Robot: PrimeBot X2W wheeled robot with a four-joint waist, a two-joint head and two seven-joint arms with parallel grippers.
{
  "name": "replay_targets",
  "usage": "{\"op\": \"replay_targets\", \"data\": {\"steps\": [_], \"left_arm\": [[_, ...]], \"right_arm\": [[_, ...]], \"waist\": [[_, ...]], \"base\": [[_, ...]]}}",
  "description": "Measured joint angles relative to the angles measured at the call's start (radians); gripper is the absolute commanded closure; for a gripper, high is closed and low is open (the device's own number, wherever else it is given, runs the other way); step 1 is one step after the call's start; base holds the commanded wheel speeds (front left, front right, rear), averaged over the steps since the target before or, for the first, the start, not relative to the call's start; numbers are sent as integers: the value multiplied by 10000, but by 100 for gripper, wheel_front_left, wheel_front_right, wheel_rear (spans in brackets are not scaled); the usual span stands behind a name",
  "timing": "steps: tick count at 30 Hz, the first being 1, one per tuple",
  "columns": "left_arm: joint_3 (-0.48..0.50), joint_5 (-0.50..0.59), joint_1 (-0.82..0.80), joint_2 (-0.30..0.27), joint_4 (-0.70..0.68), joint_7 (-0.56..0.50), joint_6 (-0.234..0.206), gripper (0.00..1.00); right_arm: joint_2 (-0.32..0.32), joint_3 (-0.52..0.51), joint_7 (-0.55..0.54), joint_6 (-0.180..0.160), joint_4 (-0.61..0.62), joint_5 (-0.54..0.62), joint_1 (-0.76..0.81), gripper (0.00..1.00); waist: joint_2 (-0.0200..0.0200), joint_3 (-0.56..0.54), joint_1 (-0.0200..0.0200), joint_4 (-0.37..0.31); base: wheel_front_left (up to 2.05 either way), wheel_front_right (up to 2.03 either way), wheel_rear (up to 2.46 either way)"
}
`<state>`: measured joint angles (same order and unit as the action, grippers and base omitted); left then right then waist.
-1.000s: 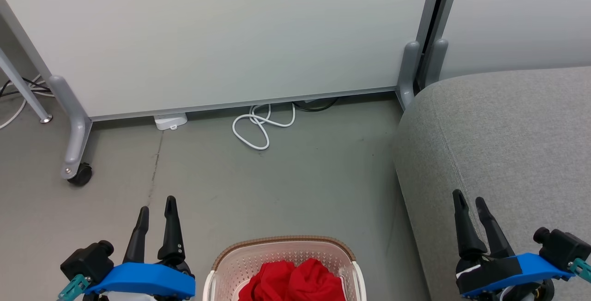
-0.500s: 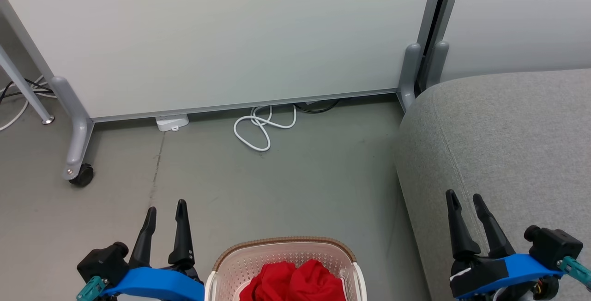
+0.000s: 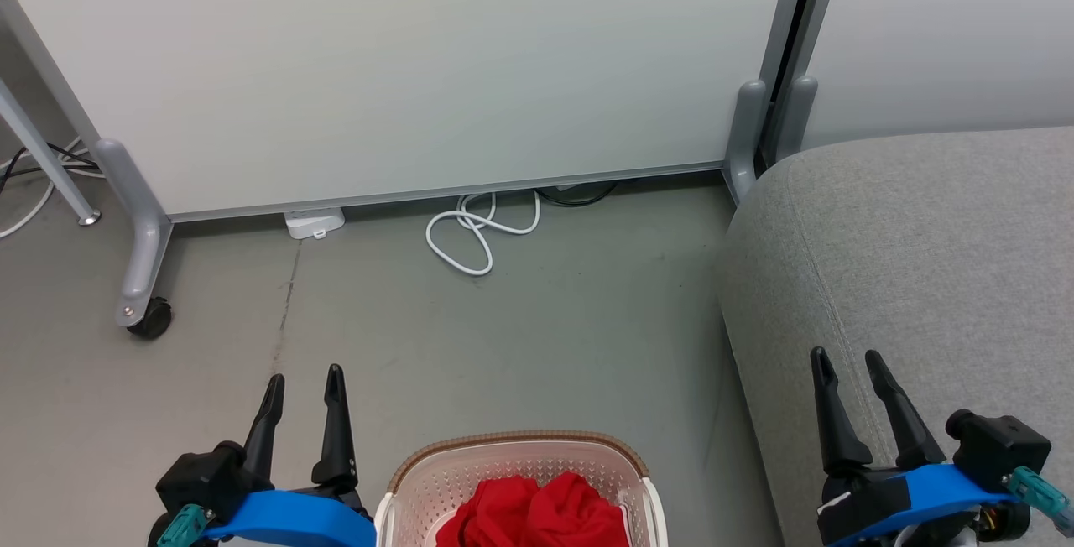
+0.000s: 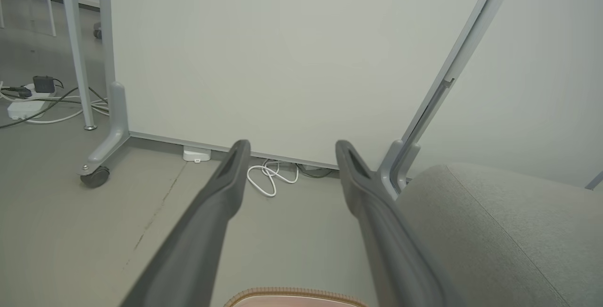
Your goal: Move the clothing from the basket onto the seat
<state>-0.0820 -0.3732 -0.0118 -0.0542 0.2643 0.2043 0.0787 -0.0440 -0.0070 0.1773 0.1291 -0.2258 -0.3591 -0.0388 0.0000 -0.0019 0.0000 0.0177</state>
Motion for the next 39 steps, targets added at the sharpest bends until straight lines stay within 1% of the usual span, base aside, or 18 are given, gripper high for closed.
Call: {"op": "replay_targets", "data": {"steps": [11,31,39], "left_arm": [[-67,784,8,-17,127,232,0,0],[-274,1333,9,-12,616,562,-111,0],[-351,1358,9,-10,623,573,-176,0]], "right_arm": [[-17,-267,-63,2,-128,861,1,0],[-27,-407,54,6,-282,2036,-7,0],[-29,-418,75,13,-255,2073,-5,0]], "waist": [[0,-20,0,25],[0,-78,0,83],[0,-68,0,69]], "base": [[0,0,0],[0,0,0],[0,0,0]]}}
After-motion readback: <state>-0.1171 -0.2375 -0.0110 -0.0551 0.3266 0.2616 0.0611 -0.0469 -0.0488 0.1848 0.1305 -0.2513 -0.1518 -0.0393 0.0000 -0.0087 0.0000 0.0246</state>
